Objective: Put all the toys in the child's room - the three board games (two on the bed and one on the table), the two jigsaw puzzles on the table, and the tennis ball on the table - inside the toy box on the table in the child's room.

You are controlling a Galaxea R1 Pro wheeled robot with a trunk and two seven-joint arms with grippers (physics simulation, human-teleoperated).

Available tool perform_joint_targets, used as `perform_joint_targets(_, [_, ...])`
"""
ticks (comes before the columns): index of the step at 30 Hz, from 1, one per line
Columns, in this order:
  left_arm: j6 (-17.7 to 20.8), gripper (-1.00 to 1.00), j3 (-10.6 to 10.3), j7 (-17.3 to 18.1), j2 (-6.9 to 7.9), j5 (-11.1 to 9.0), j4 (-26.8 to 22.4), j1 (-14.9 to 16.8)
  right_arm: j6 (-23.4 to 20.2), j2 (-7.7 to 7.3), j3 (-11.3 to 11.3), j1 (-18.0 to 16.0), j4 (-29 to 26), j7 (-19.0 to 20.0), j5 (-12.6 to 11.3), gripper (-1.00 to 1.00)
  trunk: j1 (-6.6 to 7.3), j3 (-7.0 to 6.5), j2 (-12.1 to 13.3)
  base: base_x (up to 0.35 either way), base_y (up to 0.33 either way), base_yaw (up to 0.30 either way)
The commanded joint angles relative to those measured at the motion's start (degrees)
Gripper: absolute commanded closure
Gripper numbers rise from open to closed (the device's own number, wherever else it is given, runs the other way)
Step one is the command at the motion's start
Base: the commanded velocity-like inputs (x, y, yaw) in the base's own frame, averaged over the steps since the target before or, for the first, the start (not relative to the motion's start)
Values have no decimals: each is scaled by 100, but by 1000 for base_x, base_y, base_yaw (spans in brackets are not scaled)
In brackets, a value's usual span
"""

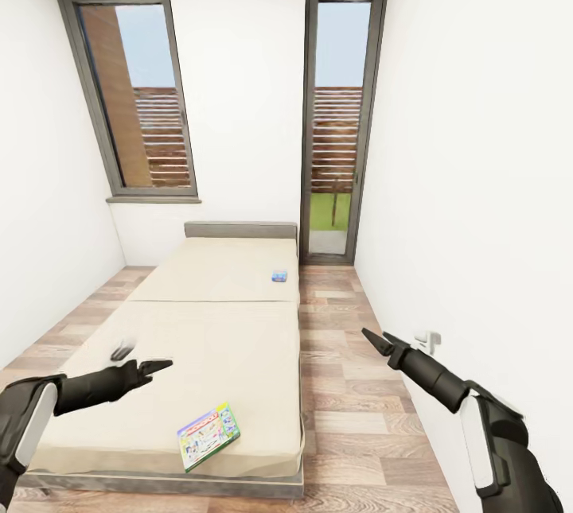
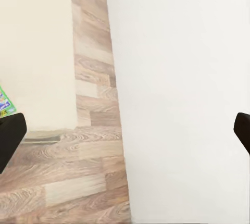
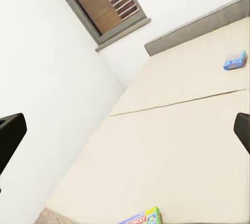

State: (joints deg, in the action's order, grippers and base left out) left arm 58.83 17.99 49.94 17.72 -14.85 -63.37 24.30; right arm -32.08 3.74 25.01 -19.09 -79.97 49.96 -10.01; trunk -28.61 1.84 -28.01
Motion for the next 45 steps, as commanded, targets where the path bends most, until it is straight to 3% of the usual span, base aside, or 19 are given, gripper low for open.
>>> perform_joint_targets(1, [19, -100, 55, 29, 1, 14, 185, 9, -49, 56, 13, -9, -1, -138, -28, -100, -3, 12, -12, 0, 0, 0])
perform_joint_targets(7, [15, -100, 345, 19, 5, 29, 500, 12, -59, 201, 13, -1, -1, -550, -33, -100, -69, 66, -132, 0, 0, 0])
perform_joint_targets(15, [15, -100, 523, -22, -4, 15, 550, 13, -66, 275, 13, 2, -1, -622, -36, -100, -245, 210, -453, 0, 0, 0])
perform_joint_targets(24, [12, -100, 1121, -28, -5, 8, 918, 13, -70, 293, 13, 2, -1, -627, -36, -100, -442, 371, -814, 0, 0, 0])
perform_joint_targets(41, [-3, -100, 1224, -45, 2, 14, 1520, 15, -78, 294, 21, 2, 15, -636, -44, -100, -816, 677, -1496, 0, 0, 0])
perform_joint_targets(45, [-5, -100, 1385, -45, 6, 16, 1535, 18, -79, 294, 21, 2, 16, -636, -45, -100, -904, 748, -1657, 0, 0, 0])
